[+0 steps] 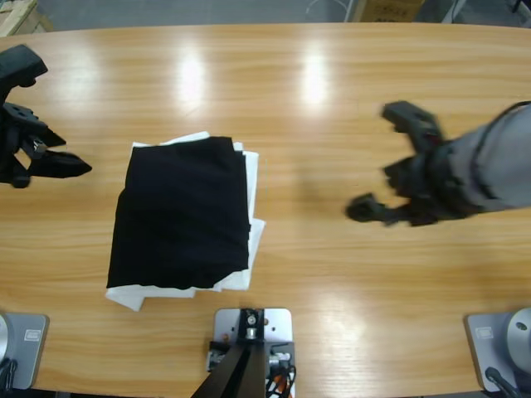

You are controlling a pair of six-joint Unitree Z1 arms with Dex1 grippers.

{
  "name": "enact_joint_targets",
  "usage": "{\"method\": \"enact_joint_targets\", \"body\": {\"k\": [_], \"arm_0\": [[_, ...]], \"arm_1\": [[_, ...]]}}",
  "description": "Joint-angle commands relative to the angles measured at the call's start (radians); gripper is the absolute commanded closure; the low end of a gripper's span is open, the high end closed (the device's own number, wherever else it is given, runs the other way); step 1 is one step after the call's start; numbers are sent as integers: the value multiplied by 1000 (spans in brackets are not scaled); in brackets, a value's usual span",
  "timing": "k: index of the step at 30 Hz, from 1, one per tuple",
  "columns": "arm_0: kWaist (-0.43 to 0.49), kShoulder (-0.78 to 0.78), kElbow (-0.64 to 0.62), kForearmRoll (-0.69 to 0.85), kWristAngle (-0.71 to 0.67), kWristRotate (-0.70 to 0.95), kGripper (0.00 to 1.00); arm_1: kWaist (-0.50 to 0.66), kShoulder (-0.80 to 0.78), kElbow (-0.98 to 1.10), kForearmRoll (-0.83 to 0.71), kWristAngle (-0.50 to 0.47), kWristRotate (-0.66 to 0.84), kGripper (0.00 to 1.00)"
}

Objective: Fold clothes

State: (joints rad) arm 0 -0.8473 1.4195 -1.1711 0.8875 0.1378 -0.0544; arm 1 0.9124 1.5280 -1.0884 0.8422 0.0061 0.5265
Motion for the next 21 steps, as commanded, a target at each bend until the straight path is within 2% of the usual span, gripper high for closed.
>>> {"method": "enact_joint_targets", "body": {"k": [1,13,21], "arm_0": [[-201,196,-206,149,3,406,27],[-240,318,-221,184,-3,547,4],[-193,450,-244,146,-139,554,4]], "arm_1": [[5,-66,-47,299,-109,-6,0],[-20,-173,67,265,-100,33,0],[-27,-205,135,232,-75,52,0]]}}
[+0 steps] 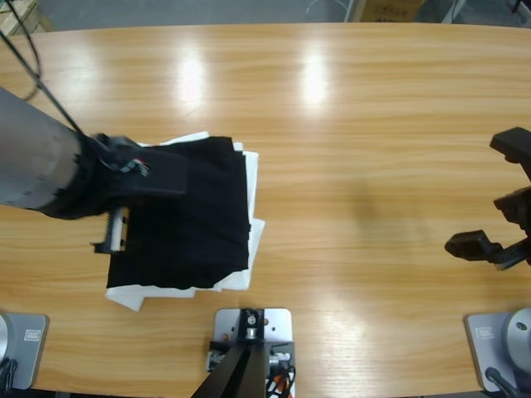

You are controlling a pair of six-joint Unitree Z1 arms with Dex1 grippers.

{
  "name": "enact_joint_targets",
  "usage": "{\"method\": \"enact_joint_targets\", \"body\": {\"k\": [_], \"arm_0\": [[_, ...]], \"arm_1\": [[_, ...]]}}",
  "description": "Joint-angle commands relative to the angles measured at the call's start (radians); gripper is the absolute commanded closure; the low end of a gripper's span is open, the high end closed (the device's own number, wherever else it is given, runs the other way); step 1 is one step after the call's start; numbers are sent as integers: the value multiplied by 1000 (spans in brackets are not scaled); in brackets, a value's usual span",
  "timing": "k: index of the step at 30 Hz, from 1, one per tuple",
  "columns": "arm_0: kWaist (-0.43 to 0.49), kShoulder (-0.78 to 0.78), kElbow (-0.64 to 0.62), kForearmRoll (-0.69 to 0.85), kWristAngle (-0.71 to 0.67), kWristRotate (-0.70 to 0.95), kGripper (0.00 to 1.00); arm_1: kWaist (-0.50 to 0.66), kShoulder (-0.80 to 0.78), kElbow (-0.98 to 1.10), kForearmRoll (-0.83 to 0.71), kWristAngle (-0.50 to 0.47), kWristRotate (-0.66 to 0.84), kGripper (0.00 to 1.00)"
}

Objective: Fold clothes

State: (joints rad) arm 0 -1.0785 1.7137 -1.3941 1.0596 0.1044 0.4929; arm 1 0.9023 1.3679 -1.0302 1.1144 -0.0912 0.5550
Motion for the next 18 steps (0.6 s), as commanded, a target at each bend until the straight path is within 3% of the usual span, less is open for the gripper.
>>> {"method": "enact_joint_targets", "body": {"k": [1,7,18], "arm_0": [[49,173,-27,-28,-119,15,4],[84,238,-10,-44,-178,42,4],[97,235,21,-55,-164,70,4]], "arm_1": [[-23,-42,79,-43,25,23,0],[-29,-29,98,-72,38,17,0],[-33,1,126,-111,56,17,0]]}}
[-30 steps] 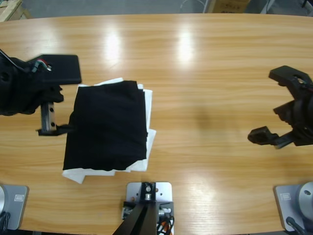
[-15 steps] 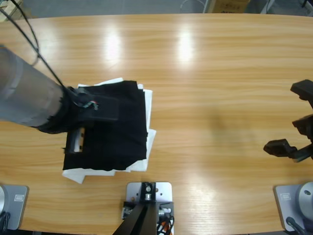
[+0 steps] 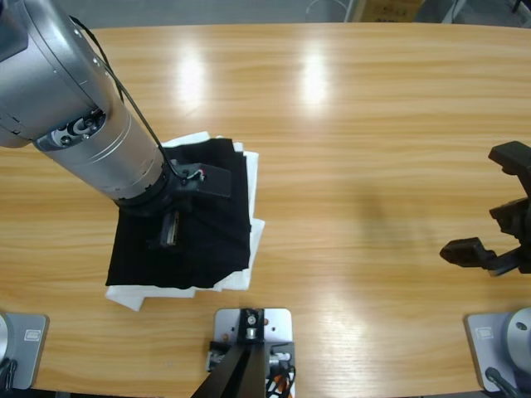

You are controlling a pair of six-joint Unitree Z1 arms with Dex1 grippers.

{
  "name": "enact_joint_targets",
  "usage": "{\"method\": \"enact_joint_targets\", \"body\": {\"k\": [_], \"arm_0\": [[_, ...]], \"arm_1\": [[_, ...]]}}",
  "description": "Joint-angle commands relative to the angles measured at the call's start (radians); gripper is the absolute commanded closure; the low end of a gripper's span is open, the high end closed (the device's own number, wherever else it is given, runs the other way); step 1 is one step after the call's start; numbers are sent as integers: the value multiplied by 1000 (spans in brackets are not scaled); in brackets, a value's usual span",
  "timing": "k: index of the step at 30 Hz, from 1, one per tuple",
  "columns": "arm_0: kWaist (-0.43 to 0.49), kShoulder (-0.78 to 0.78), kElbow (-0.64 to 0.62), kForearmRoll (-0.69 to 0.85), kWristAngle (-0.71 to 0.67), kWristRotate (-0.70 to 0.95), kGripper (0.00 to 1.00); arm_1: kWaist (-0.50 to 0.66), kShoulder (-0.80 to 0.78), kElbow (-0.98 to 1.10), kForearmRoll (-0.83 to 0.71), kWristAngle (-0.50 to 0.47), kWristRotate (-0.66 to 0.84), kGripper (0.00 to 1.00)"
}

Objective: Fold clothes

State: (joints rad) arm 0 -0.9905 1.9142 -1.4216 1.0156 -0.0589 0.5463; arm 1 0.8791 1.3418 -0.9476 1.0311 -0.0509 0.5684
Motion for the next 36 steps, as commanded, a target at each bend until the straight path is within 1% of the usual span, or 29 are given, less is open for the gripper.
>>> {"method": "enact_joint_targets", "body": {"k": [1,5,8,11,14,21,25,27,29,30,31,36], "arm_0": [[9,24,54,-8,6,17,4],[9,3,74,-5,16,16,4],[9,27,78,-10,49,15,4],[9,46,90,-49,56,15,4],[19,57,129,-94,60,20,9],[21,82,165,-111,65,38,9],[-32,108,221,-139,65,38,12],[-40,122,269,-183,62,25,13],[-40,139,287,-211,63,16,14],[-40,148,282,-213,62,14,34],[-40,159,272,-213,62,14,92],[-14,200,240,-220,60,12,107]], "arm_1": [[-9,28,44,-30,16,4,0],[-9,31,47,-32,19,4,0],[-9,31,47,-33,20,4,0],[-9,28,47,-33,20,4,0],[-9,28,47,-32,20,4,0],[-22,36,47,-34,21,3,0],[-31,32,47,-36,20,2,0],[-31,31,49,-37,20,2,0],[-31,31,49,-37,20,2,0],[-34,29,48,-36,20,2,0],[-36,26,47,-36,21,2,0],[-60,28,47,-36,26,-2,0]]}}
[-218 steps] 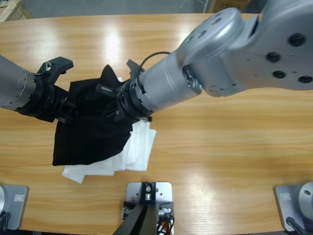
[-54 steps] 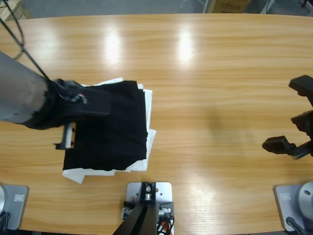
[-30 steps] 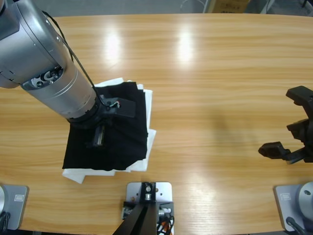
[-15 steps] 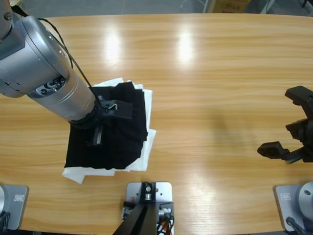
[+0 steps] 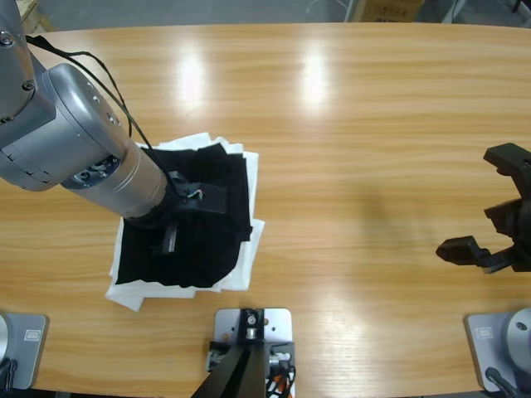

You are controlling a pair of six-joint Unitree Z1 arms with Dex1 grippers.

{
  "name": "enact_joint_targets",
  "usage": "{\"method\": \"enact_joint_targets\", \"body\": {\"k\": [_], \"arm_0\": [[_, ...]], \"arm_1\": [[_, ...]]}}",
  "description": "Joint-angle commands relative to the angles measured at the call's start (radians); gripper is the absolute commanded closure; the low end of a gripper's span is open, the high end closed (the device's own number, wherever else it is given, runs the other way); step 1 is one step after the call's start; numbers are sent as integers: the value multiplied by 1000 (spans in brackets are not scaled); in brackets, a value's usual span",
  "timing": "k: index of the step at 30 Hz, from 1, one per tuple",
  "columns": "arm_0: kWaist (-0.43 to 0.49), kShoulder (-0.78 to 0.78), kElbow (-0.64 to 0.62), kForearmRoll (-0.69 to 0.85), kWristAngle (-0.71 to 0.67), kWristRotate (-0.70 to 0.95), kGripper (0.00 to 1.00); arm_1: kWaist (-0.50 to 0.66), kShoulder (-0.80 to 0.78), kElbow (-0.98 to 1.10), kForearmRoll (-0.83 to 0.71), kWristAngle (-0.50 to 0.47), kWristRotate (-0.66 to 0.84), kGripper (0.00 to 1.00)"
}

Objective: Fold clothes

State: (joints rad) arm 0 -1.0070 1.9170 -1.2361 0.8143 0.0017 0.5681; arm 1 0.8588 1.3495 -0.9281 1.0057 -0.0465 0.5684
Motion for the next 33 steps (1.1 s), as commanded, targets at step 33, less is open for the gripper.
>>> {"method": "enact_joint_targets", "body": {"k": [33], "arm_0": [[774,643,-999,391,40,-434,35]], "arm_1": [[-331,178,-196,61,68,-203,0]]}}
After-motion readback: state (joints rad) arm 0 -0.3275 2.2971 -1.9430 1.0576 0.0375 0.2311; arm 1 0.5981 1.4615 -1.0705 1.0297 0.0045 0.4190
